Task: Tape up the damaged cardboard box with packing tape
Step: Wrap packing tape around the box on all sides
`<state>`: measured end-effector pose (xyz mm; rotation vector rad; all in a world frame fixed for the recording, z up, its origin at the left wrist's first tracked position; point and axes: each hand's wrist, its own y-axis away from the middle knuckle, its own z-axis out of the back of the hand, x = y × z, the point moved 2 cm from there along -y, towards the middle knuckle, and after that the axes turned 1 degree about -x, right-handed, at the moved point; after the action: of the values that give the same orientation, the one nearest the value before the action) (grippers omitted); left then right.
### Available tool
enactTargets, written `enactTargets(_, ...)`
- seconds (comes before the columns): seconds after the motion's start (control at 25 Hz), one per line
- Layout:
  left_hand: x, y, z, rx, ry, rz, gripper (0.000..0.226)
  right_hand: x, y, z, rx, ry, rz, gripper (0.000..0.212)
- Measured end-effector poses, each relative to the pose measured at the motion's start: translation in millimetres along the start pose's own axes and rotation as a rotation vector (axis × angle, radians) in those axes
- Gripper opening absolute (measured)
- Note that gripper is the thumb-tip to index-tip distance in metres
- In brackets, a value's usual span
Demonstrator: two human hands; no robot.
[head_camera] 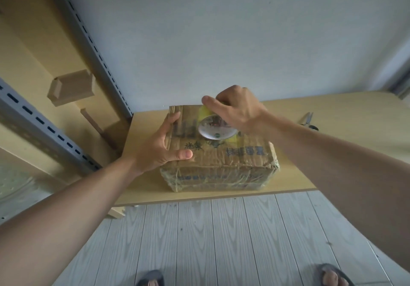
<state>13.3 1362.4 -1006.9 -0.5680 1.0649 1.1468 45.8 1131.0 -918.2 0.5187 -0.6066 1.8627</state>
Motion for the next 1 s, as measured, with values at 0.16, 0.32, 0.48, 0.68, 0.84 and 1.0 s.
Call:
enactTargets(0.16,0.9,-2.9,-1.7,0.003,0.043,-0.002,0.123,-36.7,25.2,52.0,-0.062,0.194,-0.050,0.056)
enactTargets(0.32,-0.9,-6.2,-4.3,0.009,0.087,0.000,0.132,-56.5,44.6,75.2,-0.069,0.281,-0.108,0.056)
enactTargets(0.48,2.4,-9.7,-2.7,-0.018,0.037,-0.017,0.128,-68.9,48.5,78.3,-0.106,0.341,-0.136,0.056)
enactTargets(0.68,1.3,-8.9,-3.0,-0.032,-0.005,-0.044,0.126,-90.9,58.5,83.4,-0.178,0.291,-0.122,0.051)
enactTargets(0.84,6.0,-10.3,-2.4,-0.034,-0.033,-0.032,0.122,-104.6,71.0,74.6,-0.183,0.399,-0.090,0.052)
enactTargets(1.0,5.4,-8.9,-3.0,-0.023,-0.027,-0.023,0.121,-114.9,76.4,62.4,-0.186,0.465,-0.087,0.053)
